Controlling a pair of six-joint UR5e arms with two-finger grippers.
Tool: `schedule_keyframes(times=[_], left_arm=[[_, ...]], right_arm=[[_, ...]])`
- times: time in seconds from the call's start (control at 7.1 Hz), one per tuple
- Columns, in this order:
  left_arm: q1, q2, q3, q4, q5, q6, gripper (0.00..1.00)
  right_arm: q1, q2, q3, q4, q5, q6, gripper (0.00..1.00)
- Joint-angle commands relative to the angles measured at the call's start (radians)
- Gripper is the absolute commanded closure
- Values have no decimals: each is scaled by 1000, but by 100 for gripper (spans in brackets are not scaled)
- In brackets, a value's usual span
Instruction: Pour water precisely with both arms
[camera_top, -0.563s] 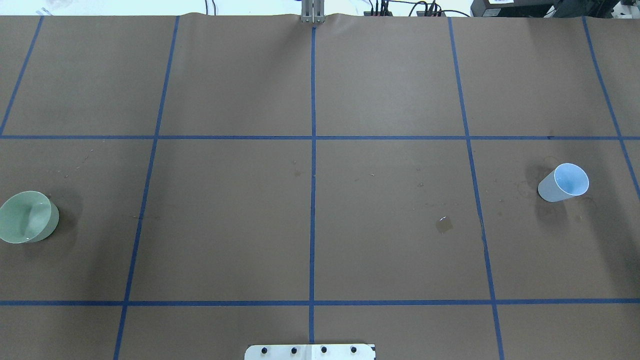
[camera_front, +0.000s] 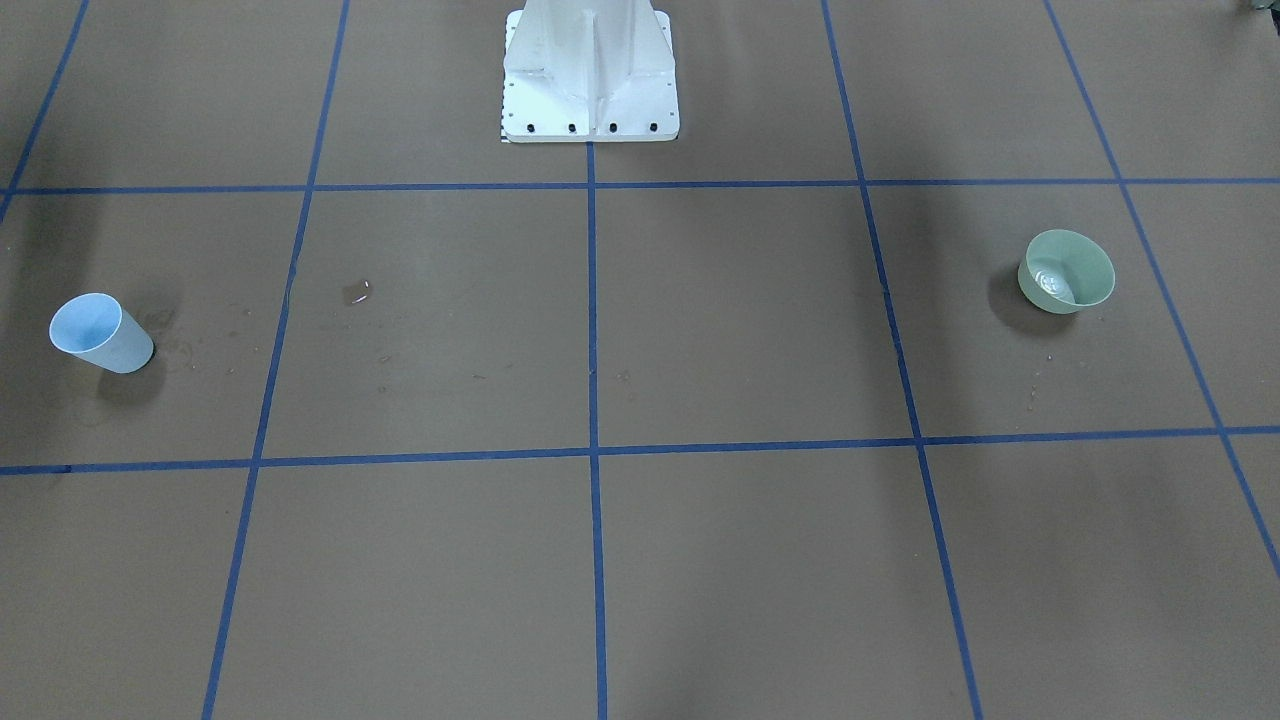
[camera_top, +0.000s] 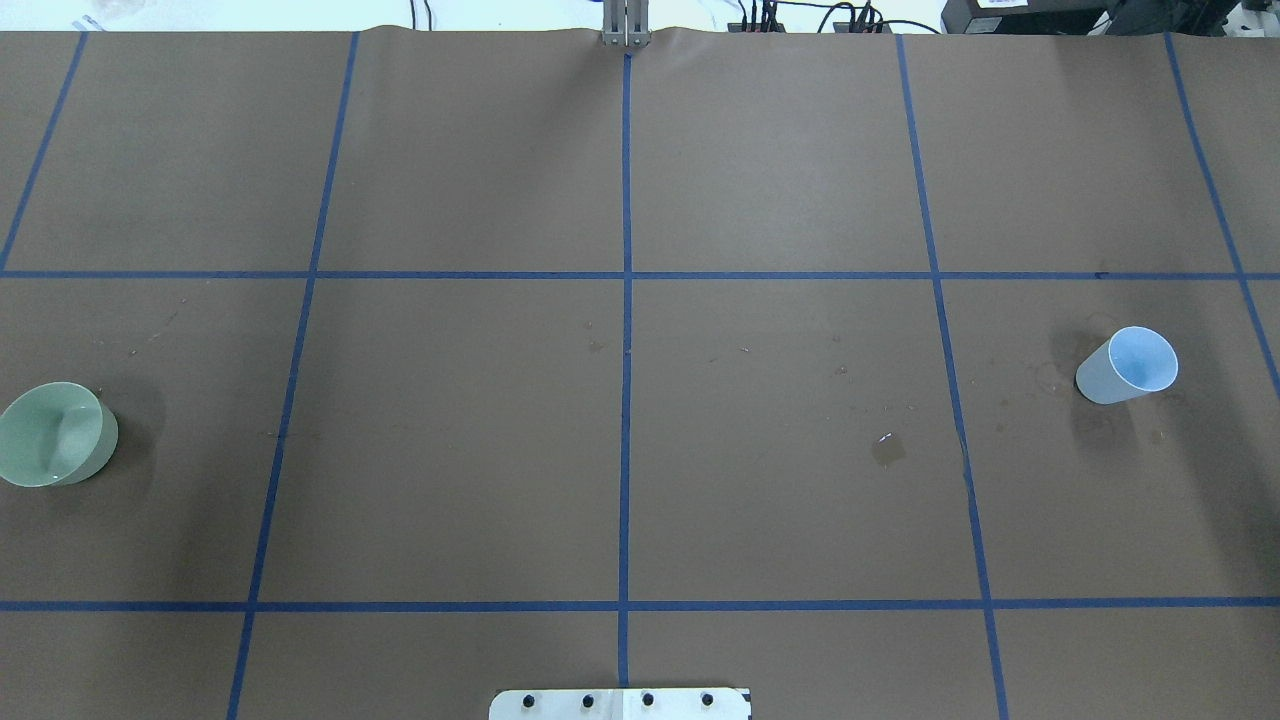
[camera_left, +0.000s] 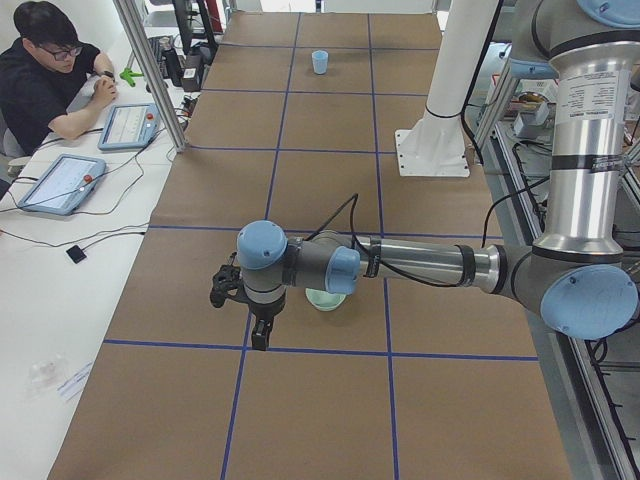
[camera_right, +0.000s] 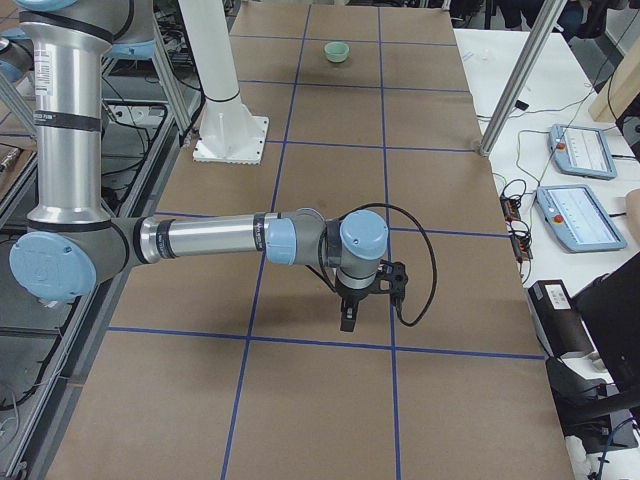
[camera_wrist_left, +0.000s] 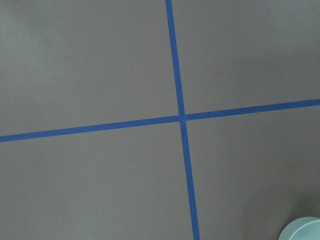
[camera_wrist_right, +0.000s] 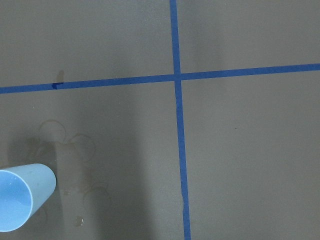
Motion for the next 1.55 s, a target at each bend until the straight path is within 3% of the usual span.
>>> schedule_keyframes(times=[0.0, 0.42, 0.7, 0.99, 1.13, 1.41], left_arm=[[0, 0, 38, -6, 0, 1, 0], [3, -12, 28, -14, -6, 1, 0], [4, -15, 28, -40, -198, -19, 0], [32, -29, 22, -78, -233, -95, 0], [74, -5, 28, -206, -215, -250, 0], [223, 136, 29, -595, -85, -568, 0]], right_arm=[[0, 0, 5, 1, 0, 0, 1], [3, -2, 17, 1, -1, 0, 1], [6, -2, 38, 1, -3, 0, 1], [6, 6, 42, 1, -3, 1, 1], [6, 6, 47, 1, -3, 3, 1], [6, 6, 45, 1, -5, 3, 1]])
